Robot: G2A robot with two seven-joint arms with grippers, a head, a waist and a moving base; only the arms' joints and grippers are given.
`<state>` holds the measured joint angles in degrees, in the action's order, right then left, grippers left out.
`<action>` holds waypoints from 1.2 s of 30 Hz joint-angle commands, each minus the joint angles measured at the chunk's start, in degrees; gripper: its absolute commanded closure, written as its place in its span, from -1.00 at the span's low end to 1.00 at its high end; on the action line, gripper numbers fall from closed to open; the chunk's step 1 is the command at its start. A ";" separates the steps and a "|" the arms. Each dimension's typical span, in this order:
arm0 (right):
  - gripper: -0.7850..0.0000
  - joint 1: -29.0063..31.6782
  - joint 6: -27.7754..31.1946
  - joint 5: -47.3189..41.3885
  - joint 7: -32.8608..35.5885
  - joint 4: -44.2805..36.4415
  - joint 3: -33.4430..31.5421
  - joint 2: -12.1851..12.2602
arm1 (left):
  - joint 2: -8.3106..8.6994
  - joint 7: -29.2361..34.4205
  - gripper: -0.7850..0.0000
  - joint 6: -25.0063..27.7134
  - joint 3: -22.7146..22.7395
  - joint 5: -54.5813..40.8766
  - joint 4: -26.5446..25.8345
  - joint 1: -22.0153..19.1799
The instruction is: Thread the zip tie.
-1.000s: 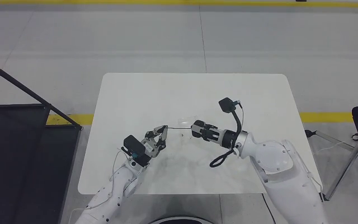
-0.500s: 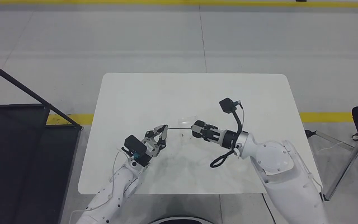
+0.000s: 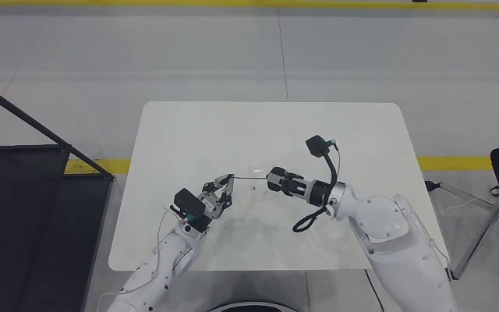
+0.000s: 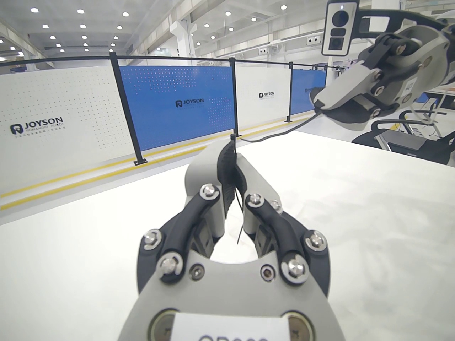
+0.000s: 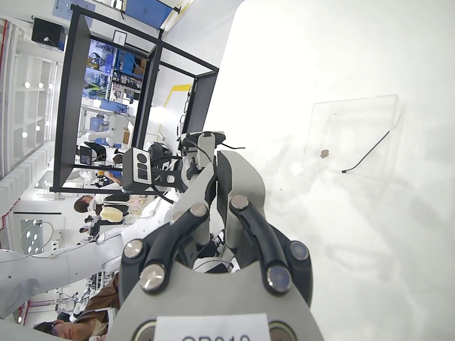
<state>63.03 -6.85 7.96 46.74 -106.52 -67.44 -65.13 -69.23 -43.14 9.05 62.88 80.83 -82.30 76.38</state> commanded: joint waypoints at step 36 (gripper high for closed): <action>1.00 -1.35 -1.41 -0.57 -0.09 1.08 0.92 0.03 | 0.00 0.00 1.00 0.00 0.00 0.00 0.00 0.00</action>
<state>61.71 -8.23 7.39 46.70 -105.45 -66.56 -65.10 -69.23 -43.14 9.05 62.88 80.83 -82.30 76.38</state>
